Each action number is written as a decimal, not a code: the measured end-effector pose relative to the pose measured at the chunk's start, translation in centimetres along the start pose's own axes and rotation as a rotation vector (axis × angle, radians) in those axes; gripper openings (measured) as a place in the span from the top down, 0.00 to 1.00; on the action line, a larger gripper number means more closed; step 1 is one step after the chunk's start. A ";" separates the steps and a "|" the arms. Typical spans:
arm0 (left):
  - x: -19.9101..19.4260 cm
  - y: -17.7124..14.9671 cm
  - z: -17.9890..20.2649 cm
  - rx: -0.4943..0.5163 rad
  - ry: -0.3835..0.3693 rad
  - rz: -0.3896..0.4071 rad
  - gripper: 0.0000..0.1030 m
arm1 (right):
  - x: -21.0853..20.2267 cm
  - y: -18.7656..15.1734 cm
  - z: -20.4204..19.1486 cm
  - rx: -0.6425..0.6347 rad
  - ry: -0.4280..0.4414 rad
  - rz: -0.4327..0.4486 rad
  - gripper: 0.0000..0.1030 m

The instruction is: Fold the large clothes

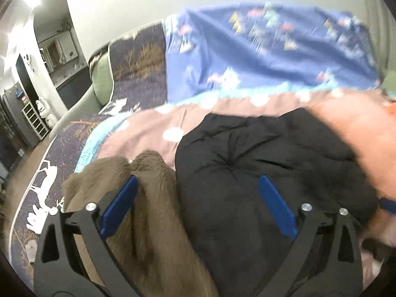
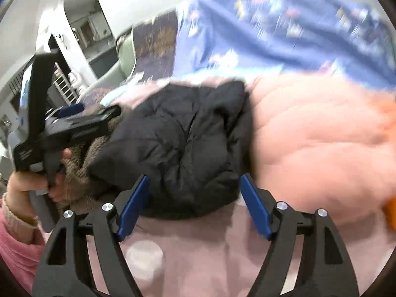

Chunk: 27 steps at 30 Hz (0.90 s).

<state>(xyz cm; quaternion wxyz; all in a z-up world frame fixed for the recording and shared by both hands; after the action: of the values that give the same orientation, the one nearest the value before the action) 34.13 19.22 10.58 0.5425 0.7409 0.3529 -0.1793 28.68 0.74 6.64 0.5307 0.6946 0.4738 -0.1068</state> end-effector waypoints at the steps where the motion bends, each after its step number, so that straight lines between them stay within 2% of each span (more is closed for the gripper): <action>1: -2.2 -0.5 0.0 0.007 -0.010 0.024 0.02 | -2.0 -0.4 -0.2 -0.020 -0.021 0.032 0.26; 4: -8.3 -2.9 0.8 0.027 -0.031 0.064 0.02 | -6.5 -2.1 -0.7 -0.063 -0.090 0.109 0.26; 9: -16.6 -6.6 1.3 -0.011 -0.108 0.127 0.02 | -13.2 -4.4 -1.8 -0.145 -0.272 0.257 0.08; 12: -20.2 -8.7 1.7 -0.053 -0.130 0.146 0.02 | -15.3 -5.7 -1.6 -0.145 -0.327 0.276 0.07; 17: -24.4 -11.2 2.1 -0.124 -0.147 0.165 0.02 | -18.8 -7.7 -1.4 -0.093 -0.358 0.298 0.07; 20: -26.0 -12.3 2.0 -0.164 -0.147 0.187 0.02 | -20.5 -8.7 -1.2 -0.075 -0.361 0.331 0.03; 27: -27.9 -13.7 3.5 -0.129 -0.148 0.177 0.02 | -23.2 -11.2 -1.1 -0.049 -0.360 0.347 0.02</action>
<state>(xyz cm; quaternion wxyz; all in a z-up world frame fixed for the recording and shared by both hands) 5.60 9.02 18.16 0.6275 0.7173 0.2559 -0.1620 7.38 -11.16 15.07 0.6334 0.7223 0.2480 -0.1246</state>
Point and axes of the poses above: each gripper's, at about its wrist camera, not at the fingertips, and x roughly the way its jaws point, z to its right, y to its top, the point moved 4 cm from there along x, roughly the way its jaws point, and after that the axes turned 6 degrees about y, right-handed, at the moved point
